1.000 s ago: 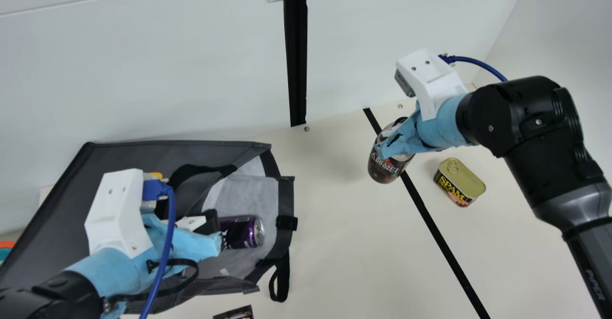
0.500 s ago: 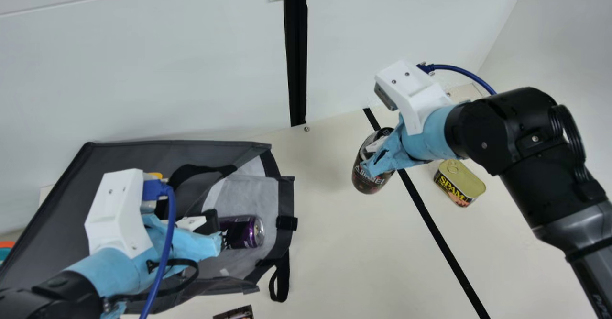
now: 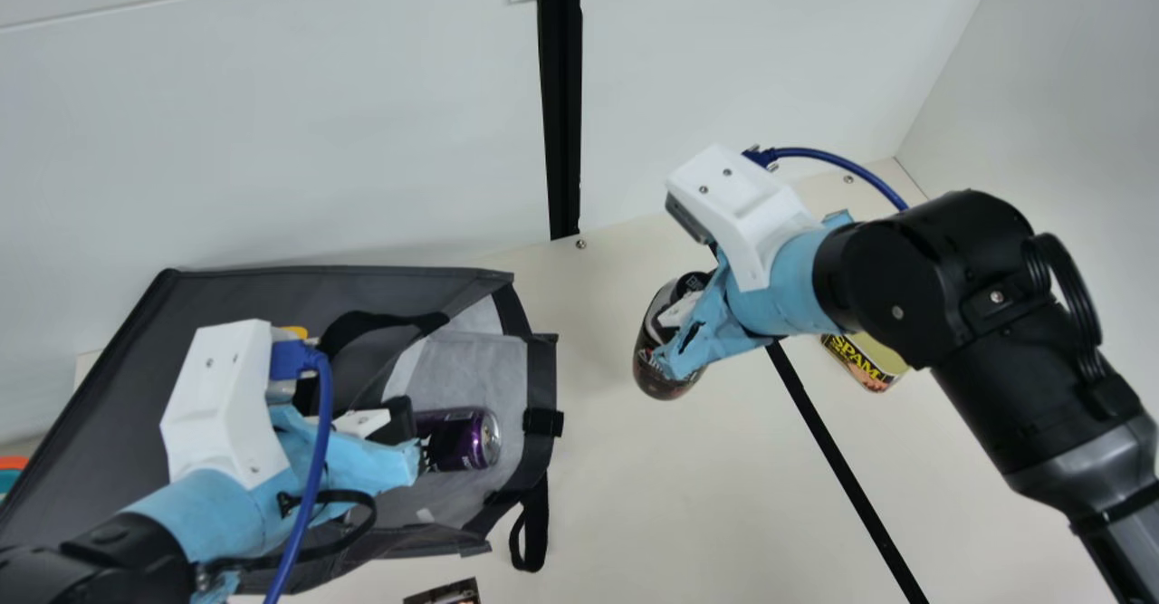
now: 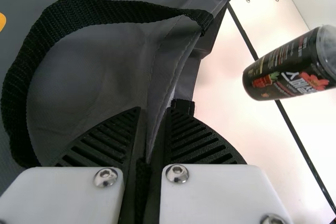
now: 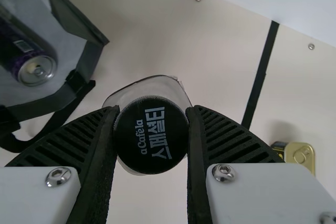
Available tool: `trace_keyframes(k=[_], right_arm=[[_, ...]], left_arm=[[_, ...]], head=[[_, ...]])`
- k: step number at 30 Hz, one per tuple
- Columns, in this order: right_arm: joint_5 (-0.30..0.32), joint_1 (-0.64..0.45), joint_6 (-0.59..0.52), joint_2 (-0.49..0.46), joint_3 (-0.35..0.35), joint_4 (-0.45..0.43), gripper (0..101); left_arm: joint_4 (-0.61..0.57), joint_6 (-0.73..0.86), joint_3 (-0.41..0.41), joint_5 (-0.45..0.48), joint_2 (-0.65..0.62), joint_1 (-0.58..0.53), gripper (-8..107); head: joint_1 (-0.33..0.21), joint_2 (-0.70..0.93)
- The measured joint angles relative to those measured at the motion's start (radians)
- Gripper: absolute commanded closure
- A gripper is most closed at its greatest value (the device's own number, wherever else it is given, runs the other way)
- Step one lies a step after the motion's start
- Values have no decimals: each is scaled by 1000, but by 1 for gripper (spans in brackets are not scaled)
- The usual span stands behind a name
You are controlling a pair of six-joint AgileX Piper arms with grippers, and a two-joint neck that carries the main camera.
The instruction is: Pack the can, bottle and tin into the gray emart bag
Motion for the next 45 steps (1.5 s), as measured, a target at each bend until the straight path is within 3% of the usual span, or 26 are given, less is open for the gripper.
trace_keyframes(k=[25,45], right_arm=[[10,119,-54,-34,35,80,101],[-122,121,-183,-45,123,272,101]], left_arm=[[0,0,0,0,0,0,89],[0,0,0,0,0,0,89]], head=[[0,0],[0,0]])
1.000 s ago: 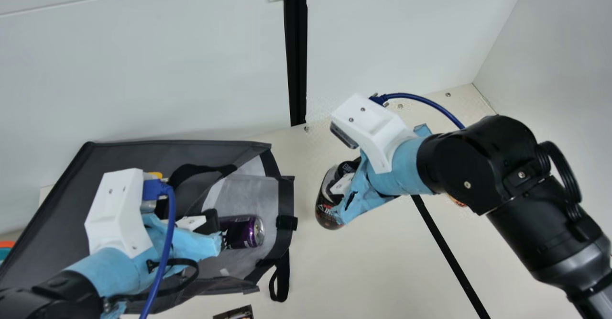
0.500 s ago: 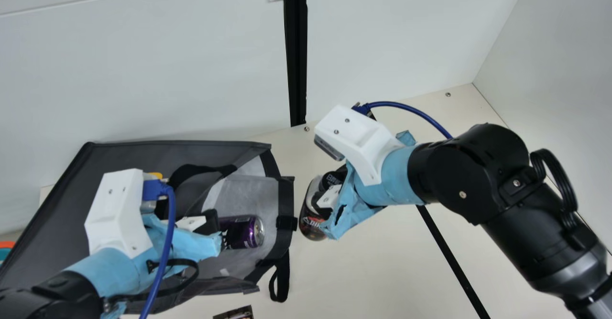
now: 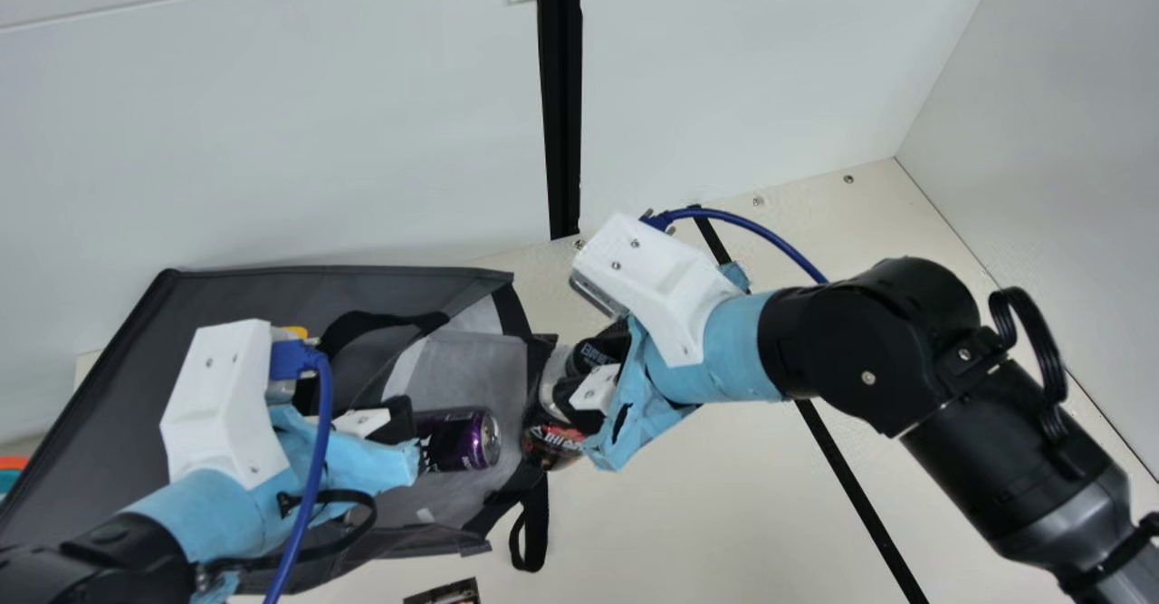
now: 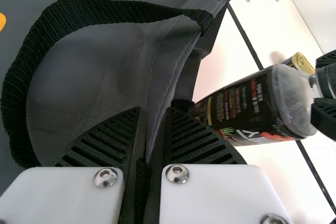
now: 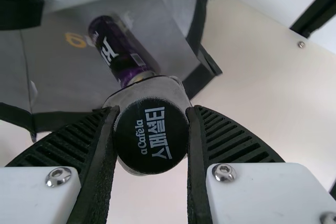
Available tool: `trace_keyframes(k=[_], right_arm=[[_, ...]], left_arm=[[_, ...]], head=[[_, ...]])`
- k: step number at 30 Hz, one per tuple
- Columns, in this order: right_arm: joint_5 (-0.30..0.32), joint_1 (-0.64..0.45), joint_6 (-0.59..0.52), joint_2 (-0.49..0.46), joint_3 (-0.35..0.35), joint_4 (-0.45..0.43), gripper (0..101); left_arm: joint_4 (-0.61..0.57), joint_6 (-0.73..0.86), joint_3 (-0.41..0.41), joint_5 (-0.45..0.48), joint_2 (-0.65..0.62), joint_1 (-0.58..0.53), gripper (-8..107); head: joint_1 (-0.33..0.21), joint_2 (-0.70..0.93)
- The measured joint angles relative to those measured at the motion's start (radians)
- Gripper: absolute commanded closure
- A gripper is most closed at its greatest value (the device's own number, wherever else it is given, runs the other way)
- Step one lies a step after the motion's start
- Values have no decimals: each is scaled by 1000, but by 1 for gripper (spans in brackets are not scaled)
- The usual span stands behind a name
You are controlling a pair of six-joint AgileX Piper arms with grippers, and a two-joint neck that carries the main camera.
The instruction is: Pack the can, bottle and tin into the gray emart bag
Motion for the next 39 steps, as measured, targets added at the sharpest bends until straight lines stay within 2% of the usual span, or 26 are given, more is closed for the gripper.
trace_keyframes(k=[12,27,39], right_arm=[[-145,13,-89,16,58,118,101],[-374,52,-218,67,142,255,101],[-516,78,-368,135,168,435,101]], left_arm=[[0,0,0,0,0,0,89],[0,0,0,0,0,0,89],[0,0,0,0,0,0,89]], head=[[2,0],[0,0],[0,0]])
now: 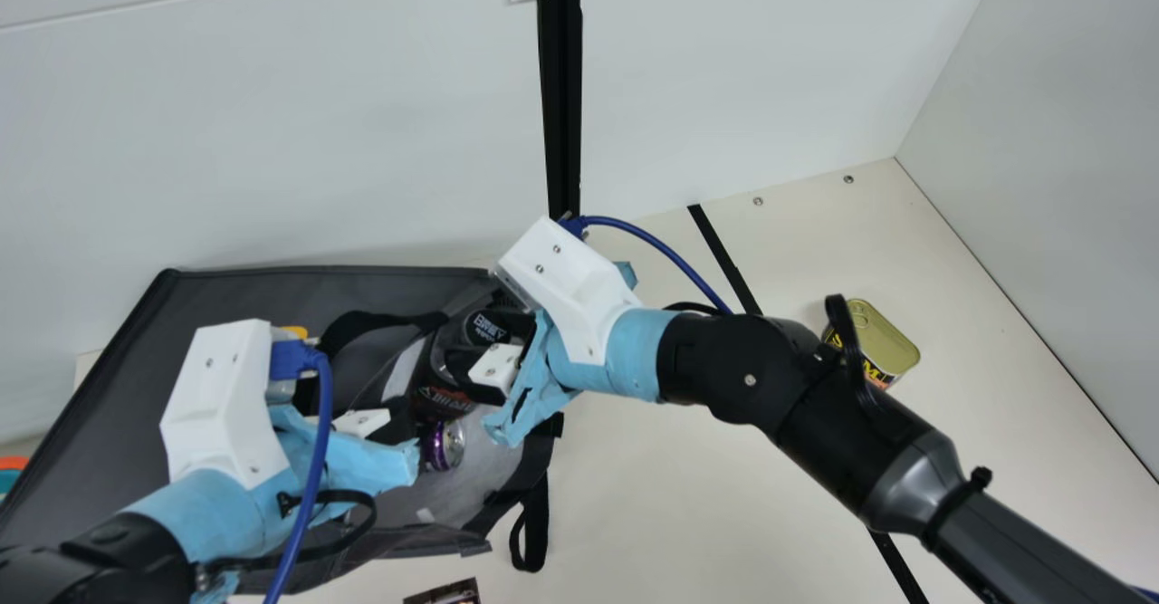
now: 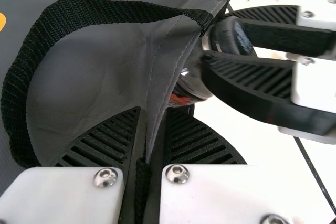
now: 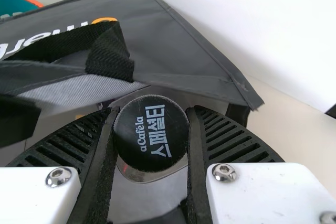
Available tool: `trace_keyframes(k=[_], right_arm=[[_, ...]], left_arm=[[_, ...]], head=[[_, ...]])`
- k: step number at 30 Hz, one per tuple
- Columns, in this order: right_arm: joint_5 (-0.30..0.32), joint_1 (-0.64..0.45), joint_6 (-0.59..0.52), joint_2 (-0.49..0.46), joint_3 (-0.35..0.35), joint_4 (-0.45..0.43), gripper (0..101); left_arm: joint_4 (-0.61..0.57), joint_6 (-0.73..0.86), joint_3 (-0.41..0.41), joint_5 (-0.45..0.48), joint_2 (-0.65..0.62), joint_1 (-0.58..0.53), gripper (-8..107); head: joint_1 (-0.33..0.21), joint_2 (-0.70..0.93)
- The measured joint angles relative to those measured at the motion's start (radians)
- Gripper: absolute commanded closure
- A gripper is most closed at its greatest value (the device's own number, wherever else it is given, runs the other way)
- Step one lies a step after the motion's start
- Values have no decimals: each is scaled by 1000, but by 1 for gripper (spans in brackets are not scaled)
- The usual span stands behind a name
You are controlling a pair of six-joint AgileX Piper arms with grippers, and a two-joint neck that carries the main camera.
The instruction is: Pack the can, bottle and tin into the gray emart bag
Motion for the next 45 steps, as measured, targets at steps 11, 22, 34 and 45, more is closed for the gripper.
trace_keyframes(k=[11,22,34,45], right_arm=[[-64,18,-146,57,15,166,101],[-73,23,-280,99,37,303,101],[-52,22,-376,135,38,384,101],[-33,20,-413,160,26,405,101]], left_arm=[[0,0,0,0,0,0,89],[0,0,0,0,0,0,89],[0,0,0,0,0,0,89],[0,0,0,0,0,0,89]], head=[[0,0],[0,0],[0,0],[0,2]])
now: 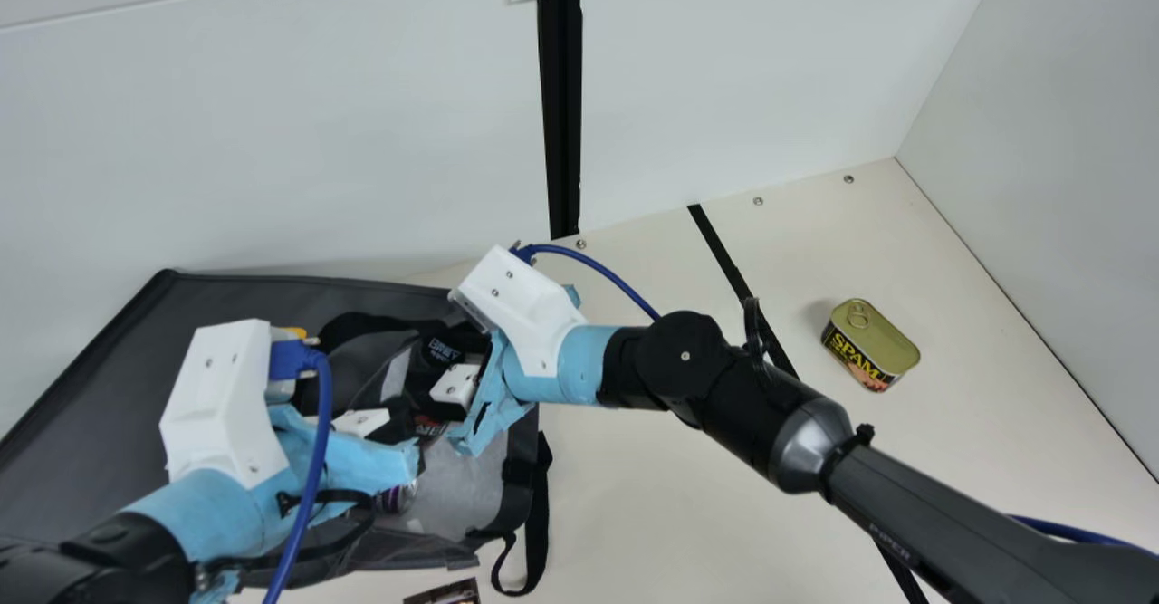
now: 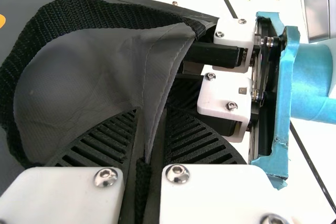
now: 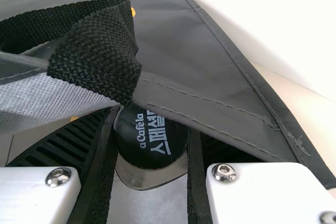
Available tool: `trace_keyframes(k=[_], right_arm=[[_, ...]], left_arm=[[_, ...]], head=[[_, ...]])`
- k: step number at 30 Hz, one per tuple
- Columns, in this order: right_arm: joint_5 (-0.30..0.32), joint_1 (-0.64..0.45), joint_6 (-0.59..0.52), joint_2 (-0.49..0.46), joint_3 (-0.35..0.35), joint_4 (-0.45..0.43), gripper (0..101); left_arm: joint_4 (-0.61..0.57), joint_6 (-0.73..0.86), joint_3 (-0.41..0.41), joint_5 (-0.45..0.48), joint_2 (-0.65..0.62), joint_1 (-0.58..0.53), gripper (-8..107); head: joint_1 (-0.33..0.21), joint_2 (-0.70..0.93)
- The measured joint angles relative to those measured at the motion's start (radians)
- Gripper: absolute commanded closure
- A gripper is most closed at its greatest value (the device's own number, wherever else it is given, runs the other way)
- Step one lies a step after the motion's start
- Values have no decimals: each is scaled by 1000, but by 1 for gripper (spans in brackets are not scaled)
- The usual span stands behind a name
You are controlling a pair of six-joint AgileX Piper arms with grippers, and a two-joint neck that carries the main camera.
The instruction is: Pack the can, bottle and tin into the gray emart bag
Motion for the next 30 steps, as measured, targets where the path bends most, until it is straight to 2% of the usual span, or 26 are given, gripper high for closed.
trace_keyframes(k=[27,30], right_arm=[[38,-1,24,3,-1,-62,11],[38,-2,31,-3,2,-67,10]], left_arm=[[0,0,0,0,0,0,89],[0,0,0,0,0,0,89]], head=[[0,-2],[0,-2]])
